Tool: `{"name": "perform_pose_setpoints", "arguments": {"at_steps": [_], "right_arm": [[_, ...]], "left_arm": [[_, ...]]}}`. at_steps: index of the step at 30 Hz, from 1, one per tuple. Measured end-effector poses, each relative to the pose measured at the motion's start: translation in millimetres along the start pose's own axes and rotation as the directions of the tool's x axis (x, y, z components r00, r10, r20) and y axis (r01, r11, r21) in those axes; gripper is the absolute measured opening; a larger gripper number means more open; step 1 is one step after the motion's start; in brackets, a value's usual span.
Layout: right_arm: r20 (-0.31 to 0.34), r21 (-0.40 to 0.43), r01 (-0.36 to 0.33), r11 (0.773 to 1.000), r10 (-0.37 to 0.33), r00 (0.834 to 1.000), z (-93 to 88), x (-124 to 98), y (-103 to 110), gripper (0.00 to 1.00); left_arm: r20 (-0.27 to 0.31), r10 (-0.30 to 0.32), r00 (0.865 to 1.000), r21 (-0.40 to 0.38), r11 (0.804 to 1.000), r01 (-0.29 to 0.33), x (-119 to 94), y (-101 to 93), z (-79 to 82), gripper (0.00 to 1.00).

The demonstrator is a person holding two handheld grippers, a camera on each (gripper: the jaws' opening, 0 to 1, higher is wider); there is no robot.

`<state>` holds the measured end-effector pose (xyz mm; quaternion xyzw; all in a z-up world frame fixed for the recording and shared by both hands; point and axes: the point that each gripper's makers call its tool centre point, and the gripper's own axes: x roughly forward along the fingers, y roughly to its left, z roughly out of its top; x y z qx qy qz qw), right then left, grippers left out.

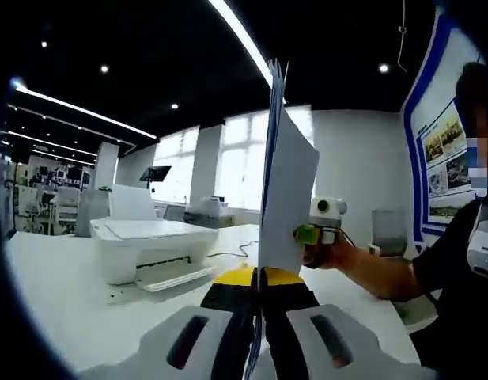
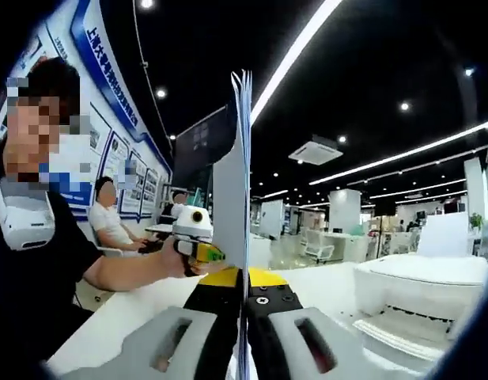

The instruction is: Organize the stack of printing papers by aligning and flattening the scattered papers on the table

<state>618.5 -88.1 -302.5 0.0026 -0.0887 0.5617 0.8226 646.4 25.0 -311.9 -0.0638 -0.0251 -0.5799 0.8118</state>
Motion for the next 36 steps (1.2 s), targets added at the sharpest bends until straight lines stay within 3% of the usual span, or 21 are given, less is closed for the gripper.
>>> {"name": "perform_pose_setpoints", "arguments": {"at_steps": [4,7,11,15,19,22,26,28,36], "right_arm": [[-0.001,-0.007,0.021,1.0,-0.021,1.0,-3.7,0,2,0.0],[0.006,-0.011,0.019,1.0,-0.019,1.0,-6.3,2,9,0.0],[0.0,-0.012,0.025,1.0,-0.025,1.0,-10.7,2,8,0.0],[-0.045,-0.018,0.04,0.999,-0.041,0.998,-25.1,3,4,0.03],[-0.072,-0.014,0.047,0.999,-0.048,0.996,-33.8,4,3,0.09],[-0.068,-0.014,0.039,0.999,-0.04,0.997,-32.8,6,5,0.09],[-0.077,-0.031,0.035,0.999,-0.038,0.996,-34.3,7,7,0.06],[-0.075,-0.034,0.027,0.999,-0.03,0.997,-34.1,7,9,0.0],[-0.043,-0.023,0.011,1.0,-0.012,0.999,-19.4,7,20,0.0]], "left_arm": [[0.008,0.005,1.0,-0.023,1.0,-0.005,-5,-5.7,-5.8,0.06],[0.013,0.027,1.0,0.033,0.999,-0.028,-11,-9.4,-3.3,0.06],[0.013,0.027,1.0,0.031,0.999,-0.027,-12,-7.9,-3.4,0.06],[0.007,0.044,0.999,0.064,0.997,-0.045,-10,-4.2,-10.9,0.07],[0.014,0.05,0.999,0.091,0.995,-0.051,-11,-1.7,-13.5,0.21],[0.005,0.045,0.999,0.098,0.994,-0.046,-11,-2.0,-16.3,0.21],[0.002,0.042,0.999,0.111,0.993,-0.042,-10,-2.9,-18.3,0.19],[-0.006,0.036,0.999,0.107,0.994,-0.035,-10,-3.3,-19.9,0.08],[0.011,0.014,1.0,0.086,0.996,-0.015,-13,-10.6,-11.2,0.07]]}}
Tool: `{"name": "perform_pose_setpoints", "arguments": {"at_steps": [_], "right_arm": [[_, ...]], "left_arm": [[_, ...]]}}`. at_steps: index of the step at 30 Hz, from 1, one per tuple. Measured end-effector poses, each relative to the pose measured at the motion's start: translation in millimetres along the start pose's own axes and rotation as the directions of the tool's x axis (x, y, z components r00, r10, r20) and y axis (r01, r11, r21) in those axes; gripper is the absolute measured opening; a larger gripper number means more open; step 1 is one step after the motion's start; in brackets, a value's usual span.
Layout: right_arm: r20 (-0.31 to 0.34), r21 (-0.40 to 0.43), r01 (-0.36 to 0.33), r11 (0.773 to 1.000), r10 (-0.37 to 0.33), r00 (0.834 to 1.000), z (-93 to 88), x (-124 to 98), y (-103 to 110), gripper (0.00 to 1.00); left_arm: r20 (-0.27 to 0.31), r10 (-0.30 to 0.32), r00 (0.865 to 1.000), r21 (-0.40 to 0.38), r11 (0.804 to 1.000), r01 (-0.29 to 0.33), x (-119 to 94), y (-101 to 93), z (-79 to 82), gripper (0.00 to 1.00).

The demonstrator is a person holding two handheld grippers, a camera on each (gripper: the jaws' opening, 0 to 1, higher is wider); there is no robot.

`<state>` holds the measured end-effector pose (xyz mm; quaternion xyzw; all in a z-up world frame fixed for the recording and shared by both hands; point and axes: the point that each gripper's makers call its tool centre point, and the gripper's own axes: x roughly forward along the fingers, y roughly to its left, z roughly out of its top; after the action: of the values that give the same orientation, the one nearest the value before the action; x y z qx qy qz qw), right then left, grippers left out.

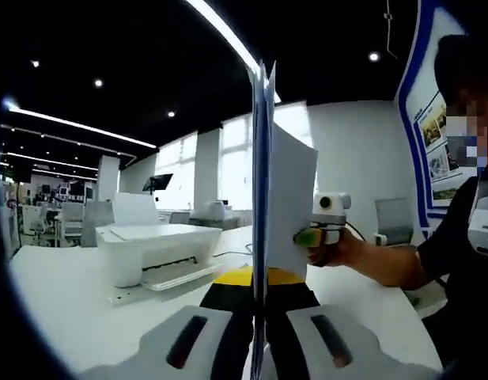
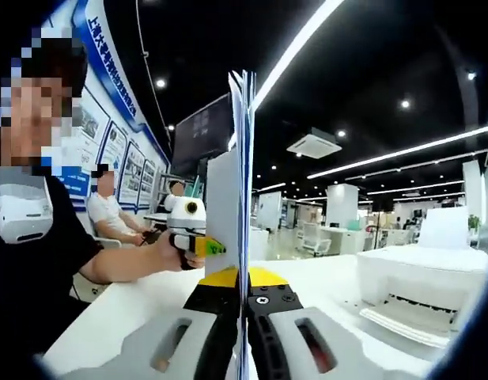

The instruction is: Organize the stack of printing papers by aligning and flattening the scattered papers on the table

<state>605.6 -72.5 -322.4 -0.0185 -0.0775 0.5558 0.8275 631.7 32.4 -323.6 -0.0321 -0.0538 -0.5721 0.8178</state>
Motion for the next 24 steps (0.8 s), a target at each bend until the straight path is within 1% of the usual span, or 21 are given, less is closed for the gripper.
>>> {"name": "perform_pose_setpoints", "arguments": {"at_steps": [2,5,6,7,8,9,11,12,13,14,15,16,17,21,23,24], "right_arm": [[-0.002,-0.003,0.0,1.0,0.0,1.0,-0.9,0,1,0.0],[-0.027,0.022,0.021,1.0,-0.02,0.999,-12.9,-1,-8,0.0],[-0.031,0.029,0.025,0.999,-0.024,0.999,-14.8,-1,-10,0.02],[-0.031,0.045,0.034,0.998,-0.033,0.999,-16.8,-2,-13,0.09],[-0.03,0.053,0.042,0.998,-0.041,0.999,-17.4,-2,-16,0.13],[-0.03,0.056,0.046,0.997,-0.045,0.999,-17.8,-3,-17,0.15],[-0.021,0.062,0.056,0.996,-0.055,0.998,-16.8,-6,-20,0.14],[-0.019,0.067,0.059,0.996,-0.058,0.998,-16.0,-7,-21,0.13],[-0.016,0.07,0.062,0.996,-0.061,0.998,-15.5,-9,-22,0.07],[-0.013,0.069,0.057,0.996,-0.056,0.998,-14.8,-10,-21,0.0],[-0.004,0.075,0.027,0.997,-0.027,1.0,-13.1,-9,-15,0.0],[-0.006,0.068,0.04,0.997,-0.04,0.999,-12.9,-8,-16,0.0],[-0.009,0.062,0.042,0.997,-0.041,0.999,-12.3,-9,-15,0.0],[0.018,0.059,0.025,0.998,-0.026,0.999,-4.7,-9,-11,0.0],[0.011,0.049,0.025,0.998,-0.026,1.0,-6.0,-9,-11,0.0],[-0.001,0.048,0.028,0.998,-0.028,1.0,-9.5,-9,-13,0.0]], "left_arm": [[-0.002,-0.002,1.0,-0.003,1.0,0.002,1,0.4,-1.3,0.07],[-0.026,-0.001,1.0,-0.017,1.0,0.0,3,5.5,-12.6,0.09],[-0.031,0.012,0.999,-0.023,1.0,-0.013,3,8.0,-14.9,0.14],[-0.037,0.022,0.999,-0.032,0.999,-0.023,4,10.9,-17.5,0.17],[-0.036,0.02,0.999,-0.033,0.999,-0.021,5,11.5,-19.3,0.19],[-0.037,0.02,0.999,-0.038,0.999,-0.021,5,11.9,-20.9,0.2],[-0.041,0.027,0.999,-0.039,0.999,-0.028,6,12.3,-22.9,0.2],[-0.044,0.028,0.999,-0.034,0.999,-0.03,7,12.4,-23.7,0.18],[-0.043,0.025,0.999,-0.03,0.999,-0.026,7,11.7,-23.2,0.14],[-0.043,0.008,0.999,-0.025,1.0,-0.009,7,8.5,-23.0,0.09],[-0.037,-0.007,0.999,-0.018,1.0,0.006,7,5.0,-21.3,0.07],[-0.046,0.009,0.999,-0.001,1.0,-0.009,7,5.4,-21.5,0.07],[-0.048,0.008,0.999,0.007,1.0,-0.007,6,4.0,-20.7,0.07],[-0.019,-0.005,1.0,0.01,1.0,0.005,3,0.0,-11.0,0.07],[-0.024,-0.005,1.0,0.025,1.0,0.006,4,0.2,-12.3,0.07],[-0.025,-0.005,1.0,0.026,1.0,0.006,4,0.5,-13.1,0.07]]}}
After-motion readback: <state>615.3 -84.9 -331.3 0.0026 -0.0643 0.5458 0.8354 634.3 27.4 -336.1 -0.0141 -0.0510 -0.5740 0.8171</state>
